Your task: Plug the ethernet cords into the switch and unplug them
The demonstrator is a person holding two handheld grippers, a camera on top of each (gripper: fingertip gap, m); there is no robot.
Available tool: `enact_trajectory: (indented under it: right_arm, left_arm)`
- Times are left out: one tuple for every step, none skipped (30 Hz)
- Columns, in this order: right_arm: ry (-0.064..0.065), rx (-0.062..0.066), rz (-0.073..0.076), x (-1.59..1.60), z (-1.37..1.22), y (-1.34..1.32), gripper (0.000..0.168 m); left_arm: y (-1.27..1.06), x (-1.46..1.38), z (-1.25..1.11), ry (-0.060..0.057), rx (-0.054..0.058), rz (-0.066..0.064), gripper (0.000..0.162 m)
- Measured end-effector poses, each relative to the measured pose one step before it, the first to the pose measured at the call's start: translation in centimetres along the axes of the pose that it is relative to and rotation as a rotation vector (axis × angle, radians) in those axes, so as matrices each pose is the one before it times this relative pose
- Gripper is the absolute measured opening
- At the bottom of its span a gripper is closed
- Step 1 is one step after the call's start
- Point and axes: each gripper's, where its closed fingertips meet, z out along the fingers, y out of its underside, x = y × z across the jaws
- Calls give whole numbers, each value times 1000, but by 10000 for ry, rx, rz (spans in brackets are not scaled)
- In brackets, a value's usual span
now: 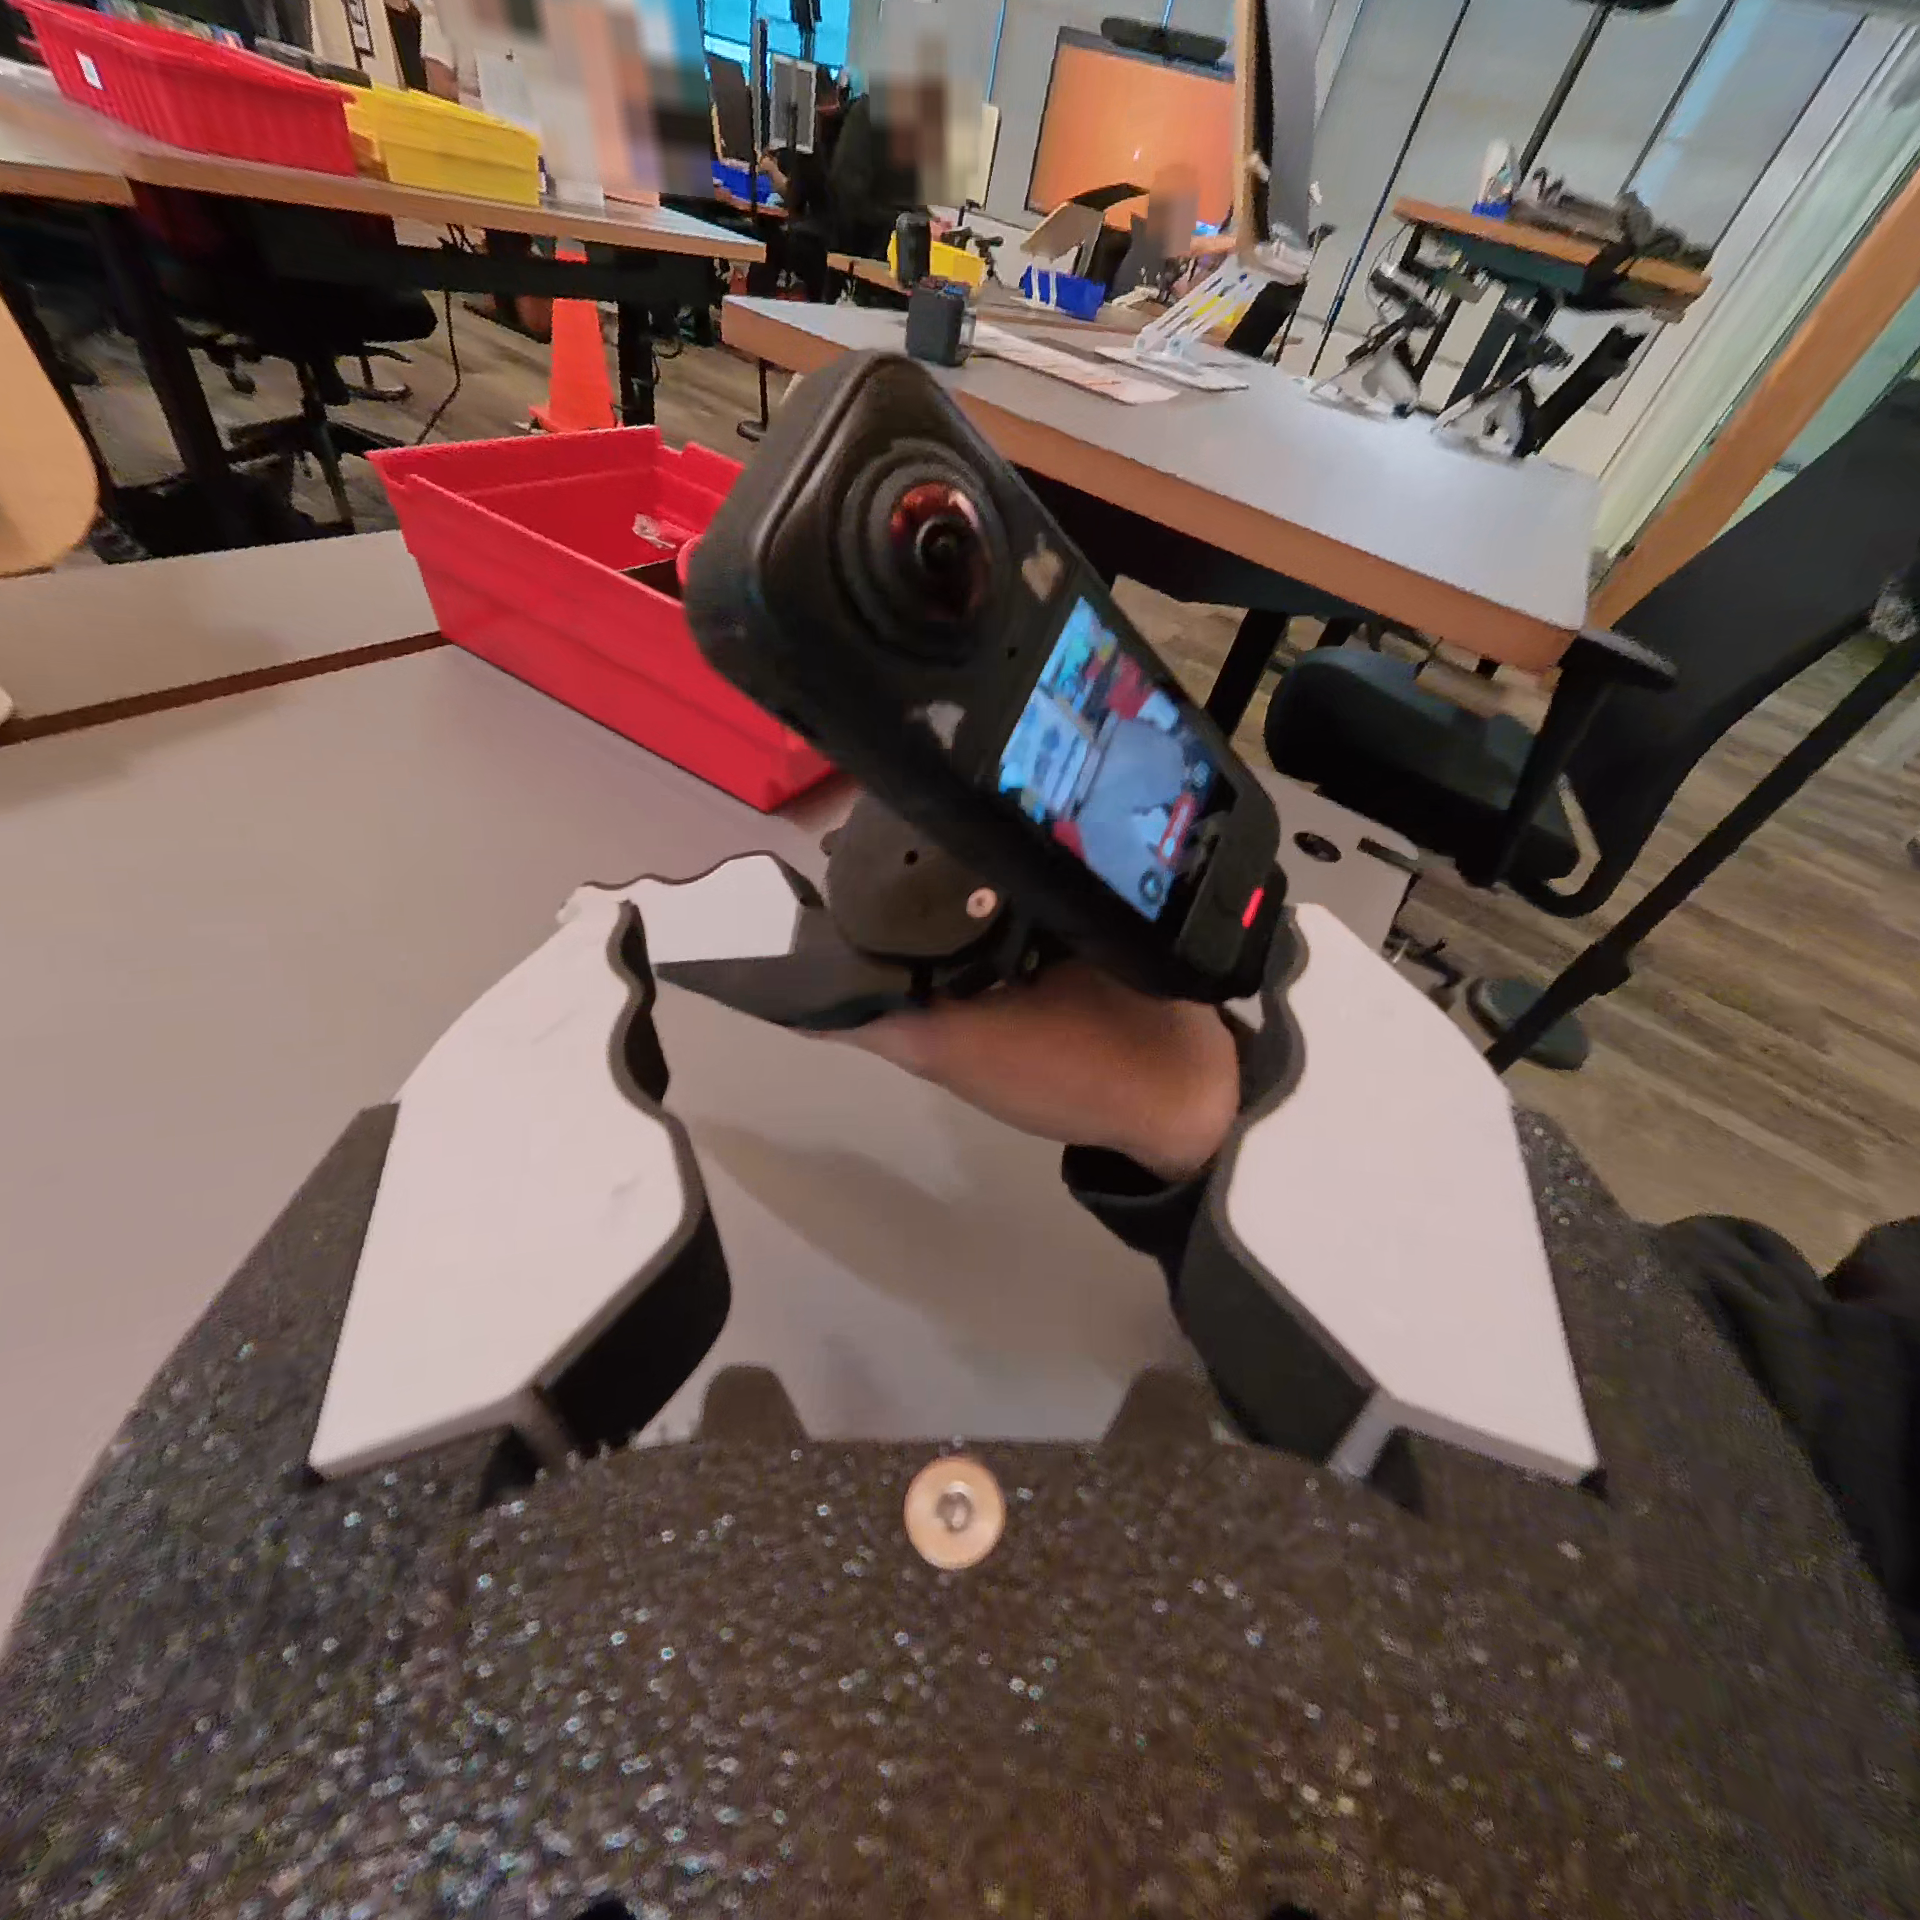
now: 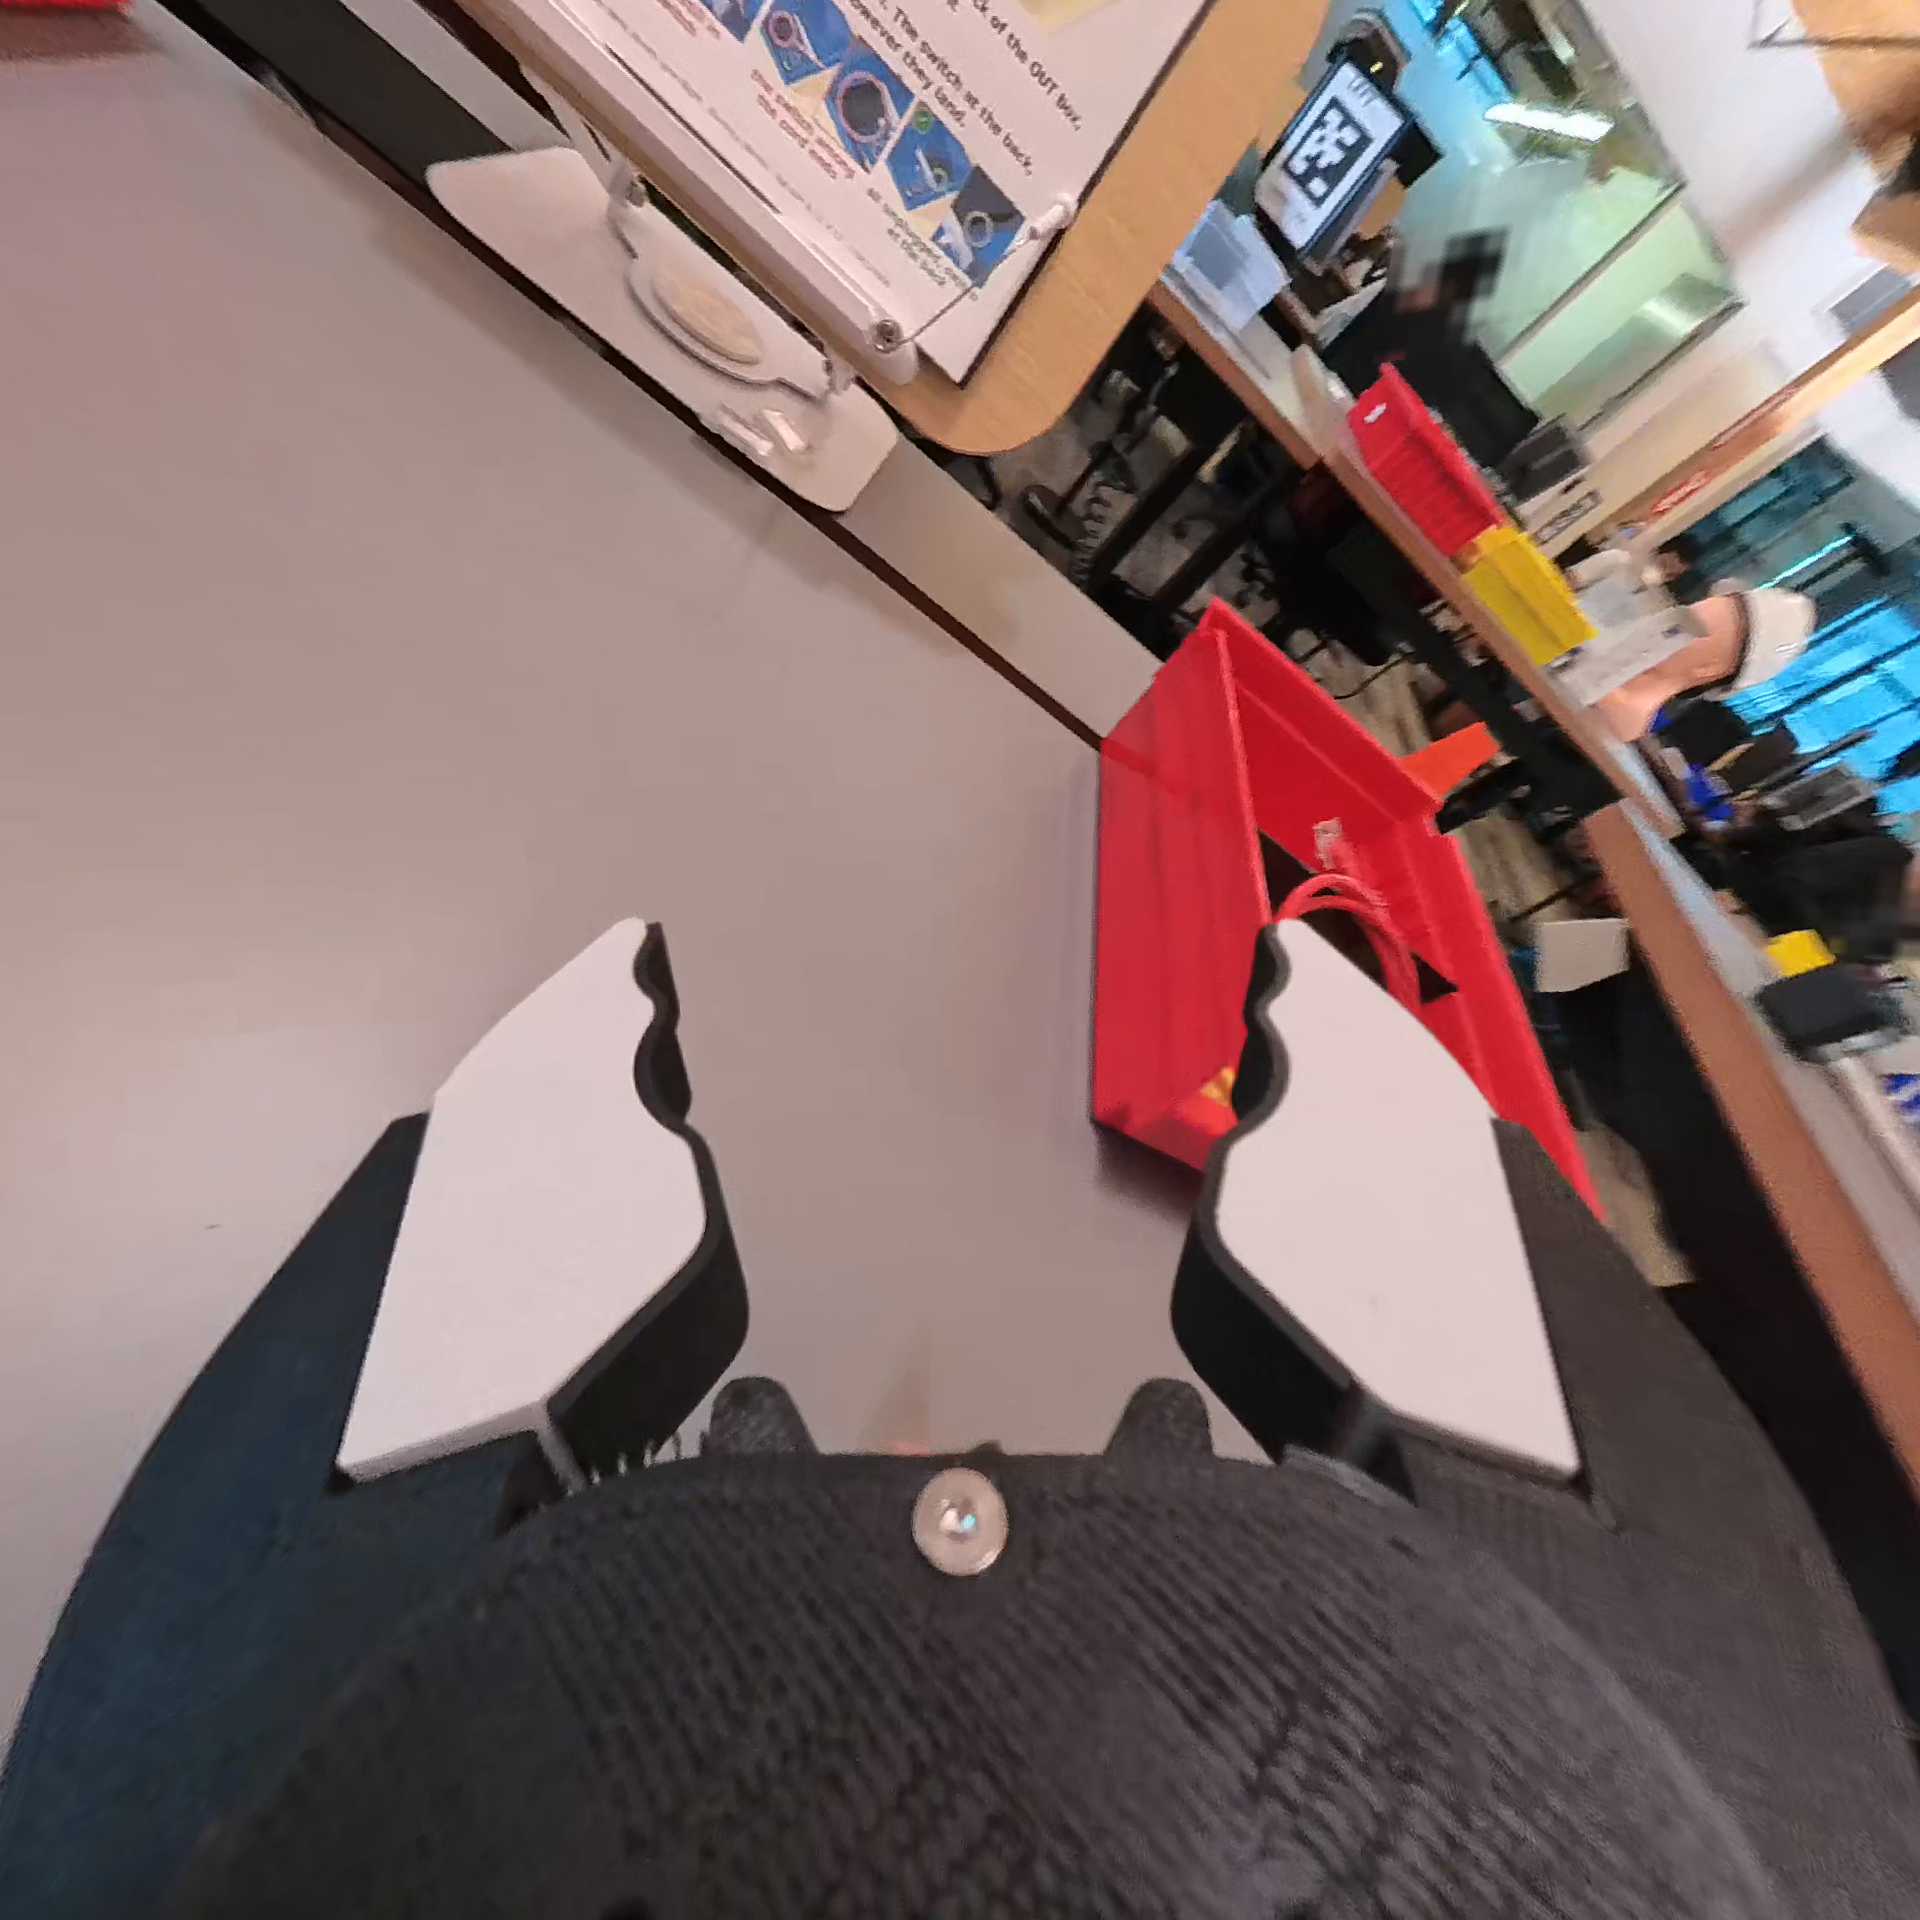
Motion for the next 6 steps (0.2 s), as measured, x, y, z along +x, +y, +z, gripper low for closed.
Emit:
enact_trajectory:
  right_arm:
    - [216,11,-263,127,-38,-42,104]
    - [125,25,-178,10,-40,-39,104]
    - [44,46,-94,-94,-11,-66,104]
    - [16,14,-57,-135,15,-27,103]
    - [-6,-25,-34,-142,45,35,103]
    - [-31,-42,-12,-139,39,71,103]
  left_arm:
    - [-39,105,149,95,112,-193,109]
    - [-45,-39,60,34,102,-172,107]
    - [-38,-91,20,24,76,-146,105]
    - [0,-107,-20,22,43,-152,104]
    - [82,-272,-38,-91,-25,-124,102]
    - [177,-341,-27,-155,-97,23,101]
